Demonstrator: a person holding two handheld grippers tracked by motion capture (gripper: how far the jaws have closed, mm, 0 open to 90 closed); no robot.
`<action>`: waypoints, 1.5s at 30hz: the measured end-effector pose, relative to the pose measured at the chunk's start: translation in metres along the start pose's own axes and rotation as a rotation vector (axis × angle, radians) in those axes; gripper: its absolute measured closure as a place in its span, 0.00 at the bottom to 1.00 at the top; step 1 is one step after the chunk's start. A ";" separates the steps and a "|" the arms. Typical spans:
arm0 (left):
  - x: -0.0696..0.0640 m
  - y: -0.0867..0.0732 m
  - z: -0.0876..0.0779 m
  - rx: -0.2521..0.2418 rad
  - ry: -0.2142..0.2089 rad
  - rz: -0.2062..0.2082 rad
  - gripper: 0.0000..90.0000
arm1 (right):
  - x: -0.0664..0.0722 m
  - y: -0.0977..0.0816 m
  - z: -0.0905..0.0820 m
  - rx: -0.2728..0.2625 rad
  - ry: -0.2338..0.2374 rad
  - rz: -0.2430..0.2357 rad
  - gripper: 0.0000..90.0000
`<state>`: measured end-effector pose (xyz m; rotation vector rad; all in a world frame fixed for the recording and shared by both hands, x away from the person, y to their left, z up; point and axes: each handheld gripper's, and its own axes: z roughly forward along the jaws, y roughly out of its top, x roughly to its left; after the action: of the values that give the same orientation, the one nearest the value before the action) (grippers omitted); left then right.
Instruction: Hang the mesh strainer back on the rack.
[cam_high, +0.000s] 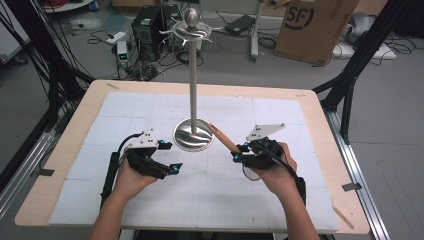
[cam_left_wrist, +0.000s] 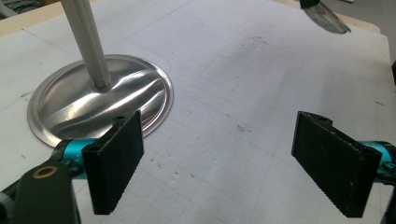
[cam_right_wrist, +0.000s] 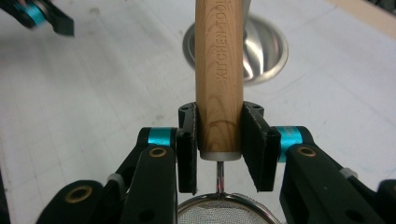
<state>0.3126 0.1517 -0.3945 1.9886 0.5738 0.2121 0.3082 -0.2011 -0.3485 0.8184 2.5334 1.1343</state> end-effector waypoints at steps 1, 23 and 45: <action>0.000 0.000 0.000 -0.004 -0.002 -0.004 0.19 | -0.001 0.003 -0.003 -0.021 -0.001 -0.008 0.76; 0.001 0.001 -0.004 -0.017 -0.002 -0.007 0.19 | -0.009 0.059 -0.052 -0.226 0.000 -0.071 0.76; 0.002 0.000 -0.005 -0.017 -0.001 -0.009 0.19 | -0.019 0.101 -0.087 -0.335 -0.040 -0.130 0.76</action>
<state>0.3127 0.1562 -0.3921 1.9696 0.5781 0.2096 0.3258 -0.2102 -0.2155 0.5754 2.2385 1.4284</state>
